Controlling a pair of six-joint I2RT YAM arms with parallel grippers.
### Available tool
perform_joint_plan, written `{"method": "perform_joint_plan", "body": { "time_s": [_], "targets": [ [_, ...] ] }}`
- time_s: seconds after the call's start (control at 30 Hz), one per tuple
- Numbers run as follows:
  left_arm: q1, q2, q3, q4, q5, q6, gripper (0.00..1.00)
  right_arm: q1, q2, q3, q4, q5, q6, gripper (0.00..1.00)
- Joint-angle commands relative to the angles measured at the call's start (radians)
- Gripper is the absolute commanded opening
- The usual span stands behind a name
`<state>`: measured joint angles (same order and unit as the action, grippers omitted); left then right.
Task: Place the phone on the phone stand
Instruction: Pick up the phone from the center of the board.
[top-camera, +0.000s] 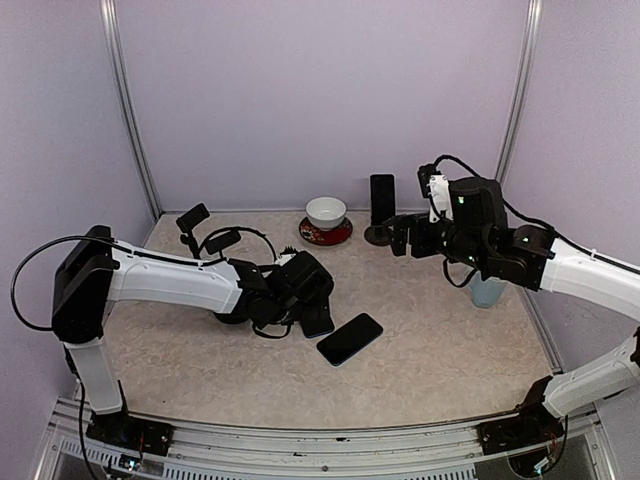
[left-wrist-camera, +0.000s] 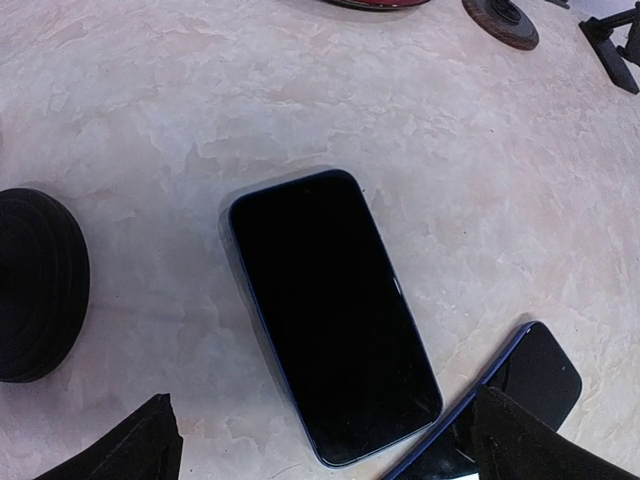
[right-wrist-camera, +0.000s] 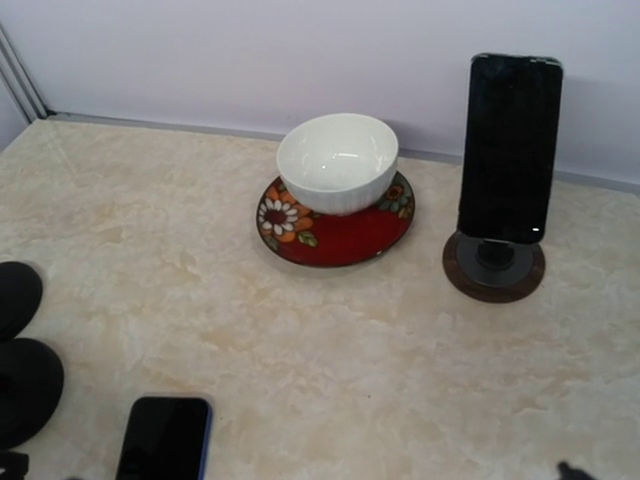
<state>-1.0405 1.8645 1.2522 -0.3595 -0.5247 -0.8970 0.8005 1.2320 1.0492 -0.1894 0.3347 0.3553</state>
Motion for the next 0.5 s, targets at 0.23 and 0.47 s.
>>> {"method": "perform_joint_plan", "body": {
  "time_s": [0.23,0.47],
  "targets": [
    [-0.016,-0.026,0.06,-0.013,-0.14,0.005,0.99,-0.018,-0.028,-0.024,0.03,-0.012,-0.006,1.0],
    [-0.027,-0.113,0.116,-0.032,-0.304,0.088,0.99,-0.021,-0.021,-0.027,0.037,-0.026,-0.005,1.0]
  ]
}}
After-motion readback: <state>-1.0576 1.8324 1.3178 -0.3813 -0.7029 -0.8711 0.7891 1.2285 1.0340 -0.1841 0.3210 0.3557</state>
